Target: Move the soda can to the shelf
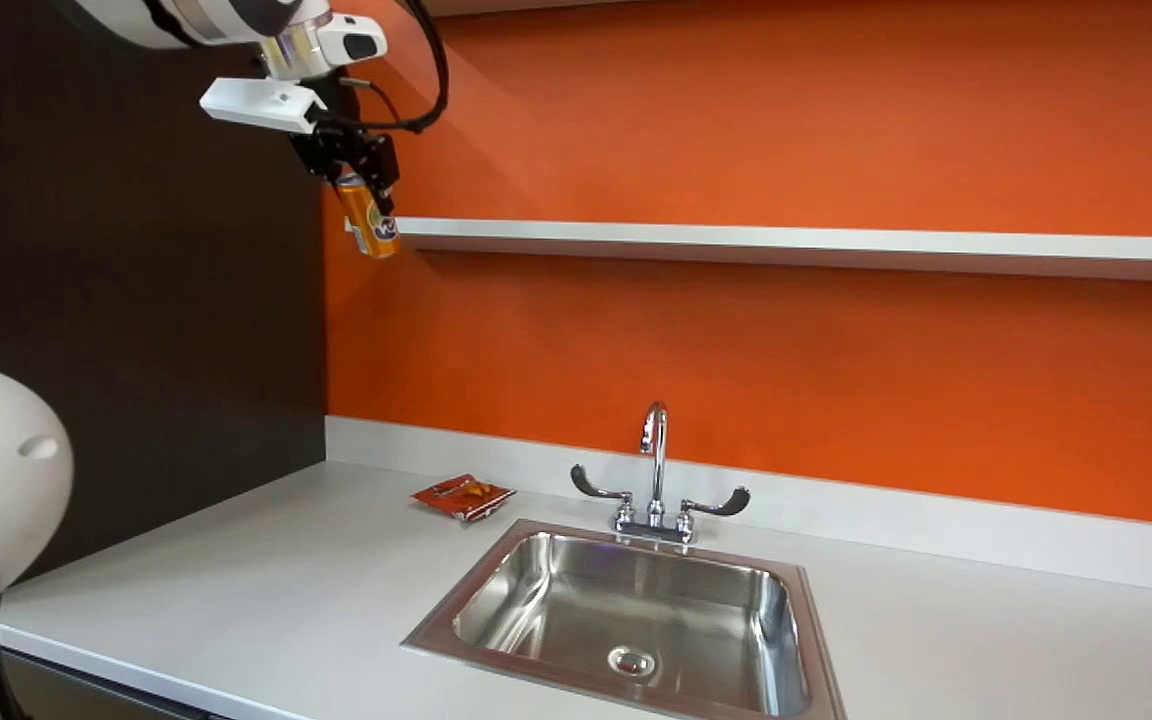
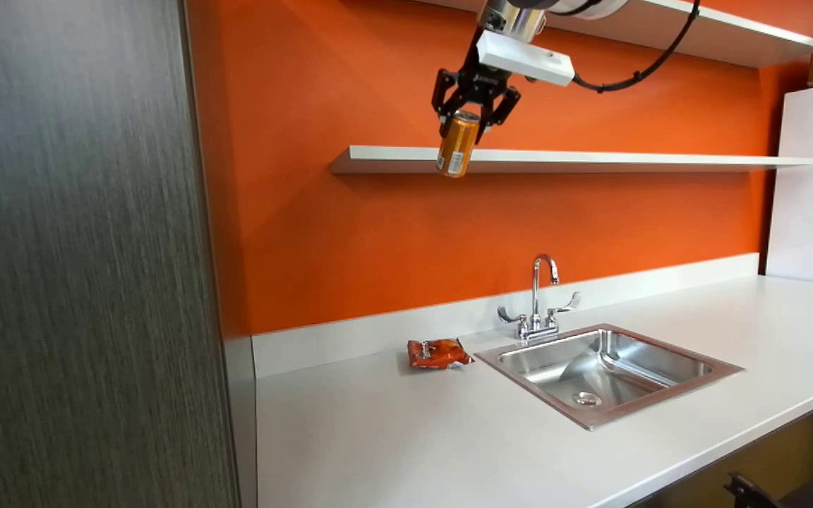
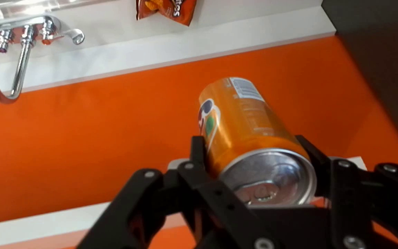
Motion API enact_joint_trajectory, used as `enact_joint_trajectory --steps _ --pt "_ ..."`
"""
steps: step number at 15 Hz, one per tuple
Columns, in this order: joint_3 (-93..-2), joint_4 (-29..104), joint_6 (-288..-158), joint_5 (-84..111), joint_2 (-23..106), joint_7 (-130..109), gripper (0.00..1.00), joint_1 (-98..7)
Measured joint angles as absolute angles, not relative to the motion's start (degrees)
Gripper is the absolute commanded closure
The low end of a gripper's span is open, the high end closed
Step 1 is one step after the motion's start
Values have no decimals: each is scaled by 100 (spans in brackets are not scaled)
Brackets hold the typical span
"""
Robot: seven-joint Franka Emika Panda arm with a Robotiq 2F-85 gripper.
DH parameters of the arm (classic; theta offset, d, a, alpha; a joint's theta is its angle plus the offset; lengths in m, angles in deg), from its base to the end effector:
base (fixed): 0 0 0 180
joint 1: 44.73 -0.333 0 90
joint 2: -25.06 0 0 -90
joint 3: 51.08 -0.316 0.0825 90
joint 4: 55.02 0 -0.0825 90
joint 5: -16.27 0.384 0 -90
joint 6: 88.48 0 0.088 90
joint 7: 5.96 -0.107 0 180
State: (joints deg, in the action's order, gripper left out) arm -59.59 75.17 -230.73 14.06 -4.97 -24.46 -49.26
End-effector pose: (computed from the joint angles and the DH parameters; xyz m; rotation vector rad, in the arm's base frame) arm 0.4300 0.1140 0.6379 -2.8500 0.0929 -1.0914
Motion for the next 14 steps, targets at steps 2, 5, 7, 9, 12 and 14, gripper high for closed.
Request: enact_joint_trajectory --steps 2,5,7,9,12,14 --pt "-5959 7113 -22823 1406 -446 -2446 61 -4874" --pt "-5959 6415 -22396 1406 -207 -2446 61 -4830" --pt "-5964 5905 -22095 1403 70 -2446 61 -4818" --pt "-5970 5390 -21790 1398 388 -2448 61 -4810" --pt "-5971 4603 -21405 1341 932 -2499 61 -4805" --pt "-5971 4111 -21205 1212 1302 -2592 61 -4802"
